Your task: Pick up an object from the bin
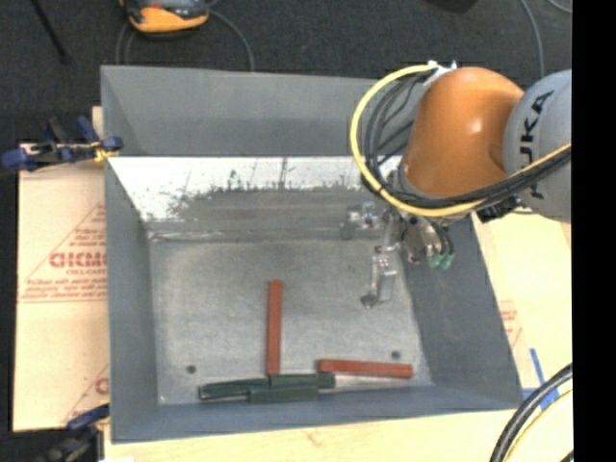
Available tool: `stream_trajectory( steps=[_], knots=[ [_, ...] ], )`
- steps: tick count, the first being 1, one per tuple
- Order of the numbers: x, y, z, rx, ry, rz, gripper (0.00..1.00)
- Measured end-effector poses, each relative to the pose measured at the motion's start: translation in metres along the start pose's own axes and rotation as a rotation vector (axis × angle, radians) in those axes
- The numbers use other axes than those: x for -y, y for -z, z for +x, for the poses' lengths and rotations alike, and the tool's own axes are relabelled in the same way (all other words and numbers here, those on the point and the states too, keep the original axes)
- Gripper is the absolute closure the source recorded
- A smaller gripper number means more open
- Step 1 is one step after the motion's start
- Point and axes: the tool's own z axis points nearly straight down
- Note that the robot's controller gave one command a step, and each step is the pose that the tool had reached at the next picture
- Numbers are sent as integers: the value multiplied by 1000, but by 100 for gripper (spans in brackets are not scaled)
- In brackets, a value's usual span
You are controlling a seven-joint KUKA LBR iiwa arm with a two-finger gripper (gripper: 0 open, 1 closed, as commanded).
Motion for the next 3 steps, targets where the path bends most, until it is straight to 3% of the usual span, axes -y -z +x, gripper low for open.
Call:
stream_trajectory(
  steps=[1, 2, 3],
  knots=[
    [-16, -66, 28, 0, 37, -3, 0],
    [-24, -97, 68, -6, 154, -3, 0],
    [-26, -143, 69, -12, 37, -4, 100]
  ],
)
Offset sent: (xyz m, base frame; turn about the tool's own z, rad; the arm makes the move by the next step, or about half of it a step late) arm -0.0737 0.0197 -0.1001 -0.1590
